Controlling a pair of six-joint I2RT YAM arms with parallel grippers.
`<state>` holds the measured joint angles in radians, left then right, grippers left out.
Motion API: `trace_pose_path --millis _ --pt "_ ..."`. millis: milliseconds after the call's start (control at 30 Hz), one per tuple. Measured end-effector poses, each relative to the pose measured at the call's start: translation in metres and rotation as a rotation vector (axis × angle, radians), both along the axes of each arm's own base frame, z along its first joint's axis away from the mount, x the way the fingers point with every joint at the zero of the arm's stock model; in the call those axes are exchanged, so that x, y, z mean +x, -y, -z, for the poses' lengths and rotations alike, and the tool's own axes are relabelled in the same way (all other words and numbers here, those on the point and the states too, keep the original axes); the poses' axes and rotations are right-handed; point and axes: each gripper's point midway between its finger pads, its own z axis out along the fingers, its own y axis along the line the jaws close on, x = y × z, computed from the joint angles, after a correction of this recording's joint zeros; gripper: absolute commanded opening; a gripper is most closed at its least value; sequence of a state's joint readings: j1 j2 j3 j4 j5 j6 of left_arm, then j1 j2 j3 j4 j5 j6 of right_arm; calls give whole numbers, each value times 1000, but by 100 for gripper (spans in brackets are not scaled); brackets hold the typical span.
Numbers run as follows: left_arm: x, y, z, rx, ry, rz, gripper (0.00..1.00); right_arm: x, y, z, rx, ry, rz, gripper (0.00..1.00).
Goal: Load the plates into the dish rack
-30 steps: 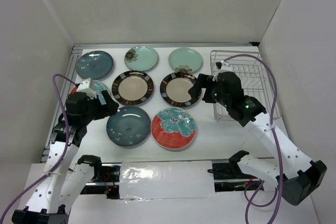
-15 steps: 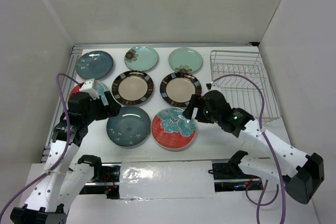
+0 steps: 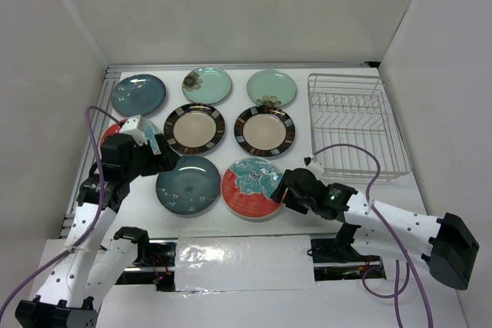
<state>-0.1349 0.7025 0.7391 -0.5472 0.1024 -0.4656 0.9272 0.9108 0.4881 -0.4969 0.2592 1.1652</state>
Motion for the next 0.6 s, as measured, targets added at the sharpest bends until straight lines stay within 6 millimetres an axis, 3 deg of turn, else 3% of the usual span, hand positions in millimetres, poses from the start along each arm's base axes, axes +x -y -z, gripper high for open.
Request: trace_pose_path --millis 267,600 --pt "1 1 4 4 -16 12 100 -7 9 39 59 -58 78 71" --pt "1 1 5 11 -16 17 100 12 0 33 313 6 118 70"
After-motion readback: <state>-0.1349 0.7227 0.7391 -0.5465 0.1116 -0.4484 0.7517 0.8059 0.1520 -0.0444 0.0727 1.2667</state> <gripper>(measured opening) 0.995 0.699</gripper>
